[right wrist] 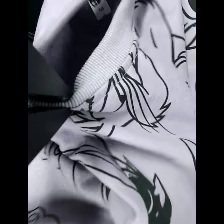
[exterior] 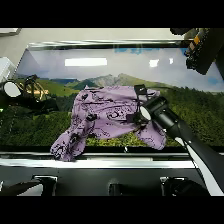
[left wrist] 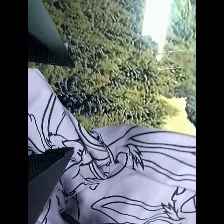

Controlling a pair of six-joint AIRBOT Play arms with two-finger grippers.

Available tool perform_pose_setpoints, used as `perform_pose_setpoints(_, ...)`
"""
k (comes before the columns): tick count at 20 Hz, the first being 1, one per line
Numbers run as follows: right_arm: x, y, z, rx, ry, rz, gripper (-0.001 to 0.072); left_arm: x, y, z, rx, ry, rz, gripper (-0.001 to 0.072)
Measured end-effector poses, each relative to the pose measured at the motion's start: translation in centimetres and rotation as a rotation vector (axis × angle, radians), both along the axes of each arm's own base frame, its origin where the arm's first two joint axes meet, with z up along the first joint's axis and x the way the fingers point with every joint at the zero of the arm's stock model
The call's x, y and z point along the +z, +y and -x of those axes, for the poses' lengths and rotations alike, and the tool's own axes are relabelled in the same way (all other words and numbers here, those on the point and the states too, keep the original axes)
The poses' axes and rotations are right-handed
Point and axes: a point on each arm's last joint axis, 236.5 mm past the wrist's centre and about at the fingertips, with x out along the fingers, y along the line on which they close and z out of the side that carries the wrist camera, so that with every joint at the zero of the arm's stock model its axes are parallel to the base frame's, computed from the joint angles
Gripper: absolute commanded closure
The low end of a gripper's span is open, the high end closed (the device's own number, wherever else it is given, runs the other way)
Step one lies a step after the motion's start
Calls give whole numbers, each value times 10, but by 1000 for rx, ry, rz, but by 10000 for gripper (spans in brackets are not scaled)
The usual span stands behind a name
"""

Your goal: Fold the clothes and pants, and hang the long-sleeved shirts on hangers.

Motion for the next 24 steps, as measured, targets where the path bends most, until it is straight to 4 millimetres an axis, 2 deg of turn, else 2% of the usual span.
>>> perform_pose_setpoints(3, 15, -2, 5, 1, -20, -15, 667, 12, 20, 1, 54, -28, 0, 130)
perform_pose_setpoints(6, 20, -2, 8, 4, -19, -27, 667, 25, 53, 4, 111, -62, -20, 133)
perform_pose_setpoints(11, 22, 5, 12, 3, -12, -62, 667, 30, 106, 17, 165, -65, -66, 133)
perform_pose_setpoints(15, 22, 7, 13, 10, -6, -69, 667, 29, 159, 31, 306, -59, -80, 133)
perform_pose_setpoints(19, 21, 7, 18, 23, 13, -66, 667, 29, 226, 52, 418, -90, -125, 133)
perform_pose_setpoints(21, 20, 7, 20, 24, 24, -63, 667, 27, 256, 62, 419, -107, -165, 133)
perform_pose_setpoints(24, 19, 5, 25, 22, 44, -56, 667, 12, 292, 74, 324, -104, -231, 134)
